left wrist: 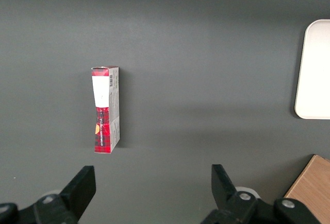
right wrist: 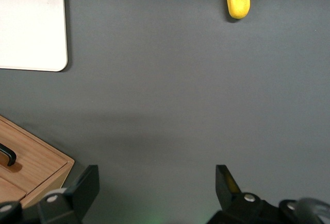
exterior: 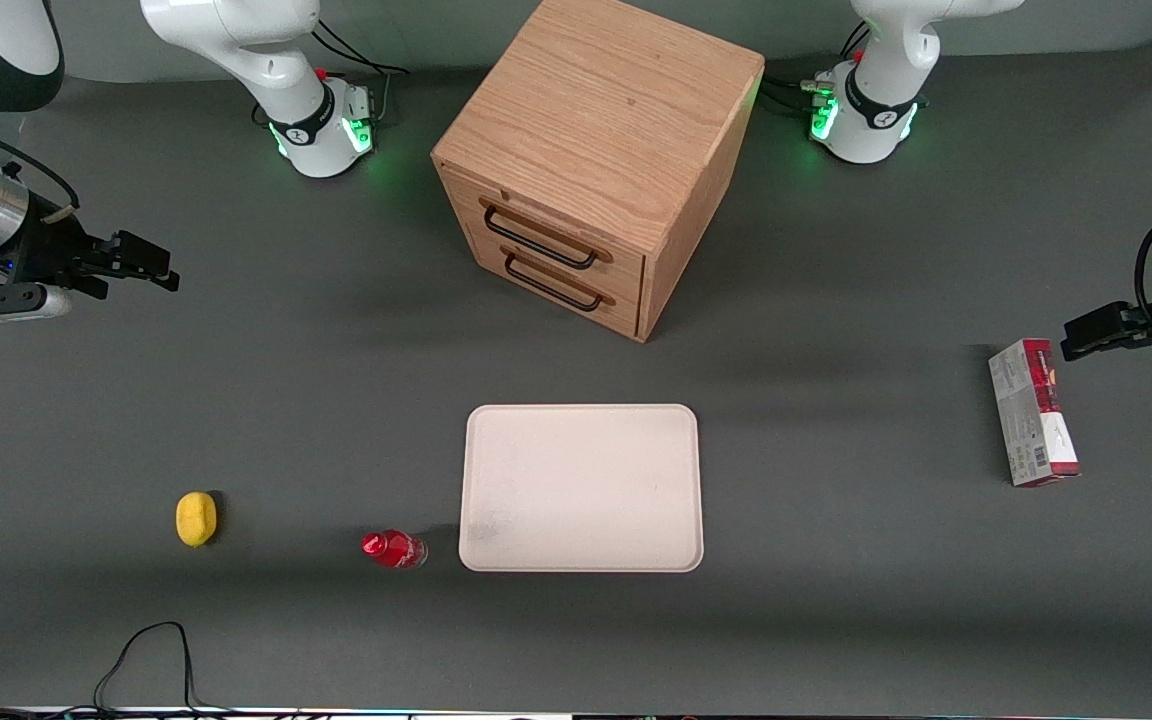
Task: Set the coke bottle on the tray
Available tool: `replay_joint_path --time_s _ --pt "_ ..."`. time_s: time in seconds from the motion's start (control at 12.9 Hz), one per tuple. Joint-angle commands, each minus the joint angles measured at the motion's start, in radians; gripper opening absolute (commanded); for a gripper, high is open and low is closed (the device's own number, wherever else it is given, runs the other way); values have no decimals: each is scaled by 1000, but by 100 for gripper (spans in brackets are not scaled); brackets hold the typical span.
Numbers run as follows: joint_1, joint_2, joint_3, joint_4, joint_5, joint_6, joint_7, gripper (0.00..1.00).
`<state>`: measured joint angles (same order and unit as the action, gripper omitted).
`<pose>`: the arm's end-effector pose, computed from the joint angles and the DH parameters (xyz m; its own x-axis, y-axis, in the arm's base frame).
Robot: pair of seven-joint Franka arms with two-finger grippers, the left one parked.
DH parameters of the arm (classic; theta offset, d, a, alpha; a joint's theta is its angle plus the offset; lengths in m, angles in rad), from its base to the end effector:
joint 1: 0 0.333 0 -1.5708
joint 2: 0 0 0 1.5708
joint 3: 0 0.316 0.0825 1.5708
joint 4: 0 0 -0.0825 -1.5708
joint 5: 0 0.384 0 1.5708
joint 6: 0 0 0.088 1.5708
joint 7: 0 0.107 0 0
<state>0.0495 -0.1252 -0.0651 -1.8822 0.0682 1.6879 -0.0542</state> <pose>0.5155 -0.0030 0.5541 0.9974 0.0316 -0.0655 0.0264 -0.9965 -0.0787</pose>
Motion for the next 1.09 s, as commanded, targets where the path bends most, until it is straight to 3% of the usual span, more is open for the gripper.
replay_joint_path --time_s 0.0,0.7,1.01 --pt "-7 6 10 28 21 -22 -6 100" --pt "7 68 19 116 9 -48 -7 100" --pt "53 360 21 488 18 -135 3 100"
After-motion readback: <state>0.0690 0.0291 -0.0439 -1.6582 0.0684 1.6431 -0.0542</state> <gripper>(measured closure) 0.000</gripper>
